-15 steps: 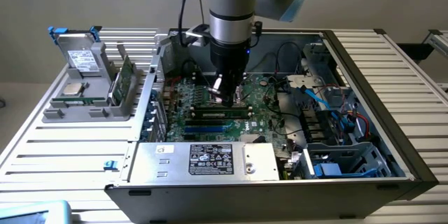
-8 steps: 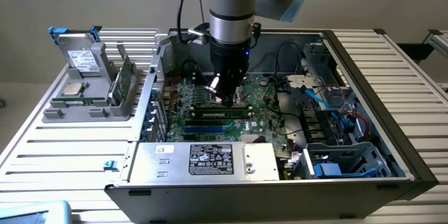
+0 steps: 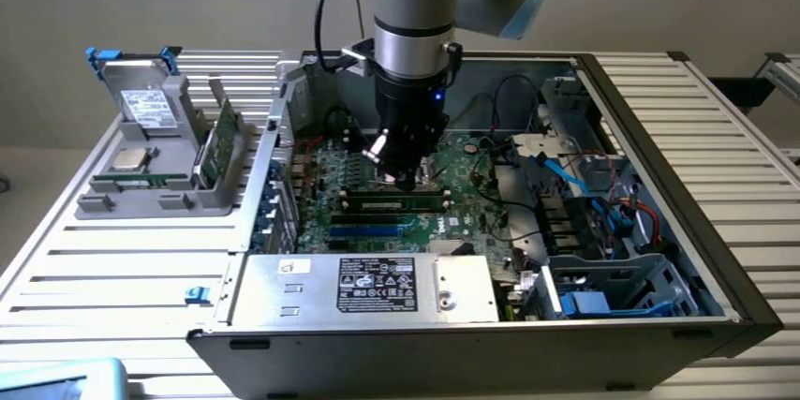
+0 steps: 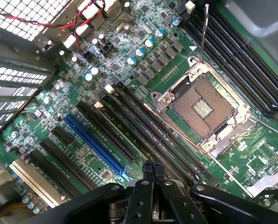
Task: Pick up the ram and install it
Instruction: 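Press down the ram until it locks into place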
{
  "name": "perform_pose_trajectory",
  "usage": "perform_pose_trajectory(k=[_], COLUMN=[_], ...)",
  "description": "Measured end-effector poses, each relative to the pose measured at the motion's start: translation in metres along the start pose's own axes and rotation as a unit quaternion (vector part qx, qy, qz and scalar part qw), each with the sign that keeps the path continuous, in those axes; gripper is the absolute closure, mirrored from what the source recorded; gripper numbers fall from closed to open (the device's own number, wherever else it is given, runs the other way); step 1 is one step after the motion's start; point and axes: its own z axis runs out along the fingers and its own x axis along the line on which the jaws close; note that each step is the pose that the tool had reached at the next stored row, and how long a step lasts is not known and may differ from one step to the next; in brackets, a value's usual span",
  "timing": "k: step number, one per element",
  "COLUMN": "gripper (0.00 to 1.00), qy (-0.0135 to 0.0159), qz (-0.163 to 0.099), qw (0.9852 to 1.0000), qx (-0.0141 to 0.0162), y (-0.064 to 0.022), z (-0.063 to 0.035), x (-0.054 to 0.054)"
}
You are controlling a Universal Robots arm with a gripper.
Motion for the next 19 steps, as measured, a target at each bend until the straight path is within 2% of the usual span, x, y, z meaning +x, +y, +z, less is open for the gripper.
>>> perform_pose_trajectory(k=[4,9,14,19], gripper=[0.89,0.89,0.89,0.89], qy=[0.0011,0.0024,0.0037,0.0049], qz=[0.035,0.078,0.119,0.160], qw=[0.9994,0.9969,0.9929,0.9872], qx=[-0.0012,-0.0026,-0.0040,-0.0054], y=[0.0000,0.0000,0.0000,0.0000], z=[0.0000,0.0000,0.0000,0.0000], x=[0.0000,0.0000,0.0000,0.0000])
